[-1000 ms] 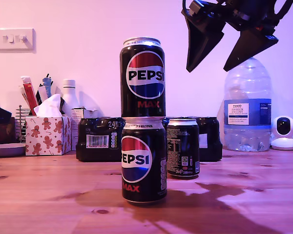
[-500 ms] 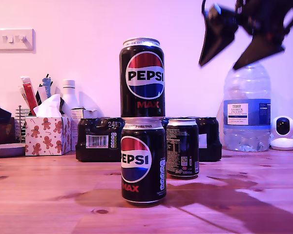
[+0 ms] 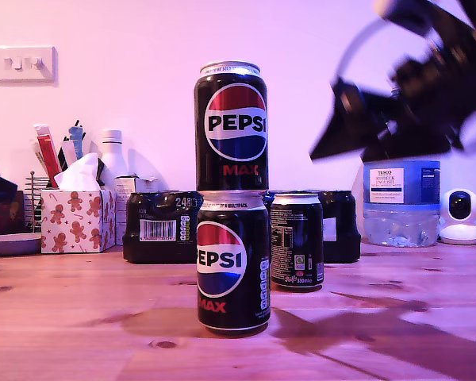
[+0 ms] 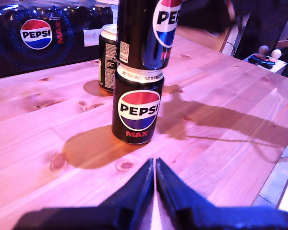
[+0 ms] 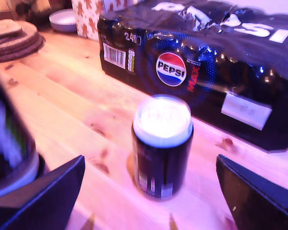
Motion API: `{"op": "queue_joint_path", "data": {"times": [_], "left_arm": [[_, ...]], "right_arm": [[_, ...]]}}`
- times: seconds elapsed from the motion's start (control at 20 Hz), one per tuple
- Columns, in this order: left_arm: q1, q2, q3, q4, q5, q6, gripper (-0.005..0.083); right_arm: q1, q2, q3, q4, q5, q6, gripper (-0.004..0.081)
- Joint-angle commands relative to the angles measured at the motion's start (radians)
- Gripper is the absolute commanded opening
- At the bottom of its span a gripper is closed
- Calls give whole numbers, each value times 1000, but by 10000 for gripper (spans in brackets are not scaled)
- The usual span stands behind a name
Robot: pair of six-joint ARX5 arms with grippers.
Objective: Stack up the Pepsi cans on top of each other
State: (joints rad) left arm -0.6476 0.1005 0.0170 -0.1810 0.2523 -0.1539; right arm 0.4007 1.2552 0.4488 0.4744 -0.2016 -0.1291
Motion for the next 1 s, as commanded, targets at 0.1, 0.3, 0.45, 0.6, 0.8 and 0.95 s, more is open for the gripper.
{"op": "queue_joint_path", "data": {"times": [0.1, 0.3, 0.45, 0.6, 0.8, 0.95], "left_arm": [[-3, 4, -15, -7, -1, -3, -19], [-3, 4, -15, -7, 0, -3, -19], [-3, 4, -15, -7, 0, -3, -19], [-3, 4, -15, -8, 0, -3, -19], [-3, 4, -15, -8, 0, -3, -19], [-3, 4, -15, -8, -1, -3, -19]], "right_arm": [[-3, 52, -35, 65, 0, -1, 791], [-2, 62, -35, 48, 2, 0, 791], [-2, 62, -35, 46, 1, 0, 791], [-2, 62, -35, 19, -2, 27, 791], [-2, 63, -35, 23, -1, 61, 791], [-2, 79, -35, 87, 0, 47, 791]]}}
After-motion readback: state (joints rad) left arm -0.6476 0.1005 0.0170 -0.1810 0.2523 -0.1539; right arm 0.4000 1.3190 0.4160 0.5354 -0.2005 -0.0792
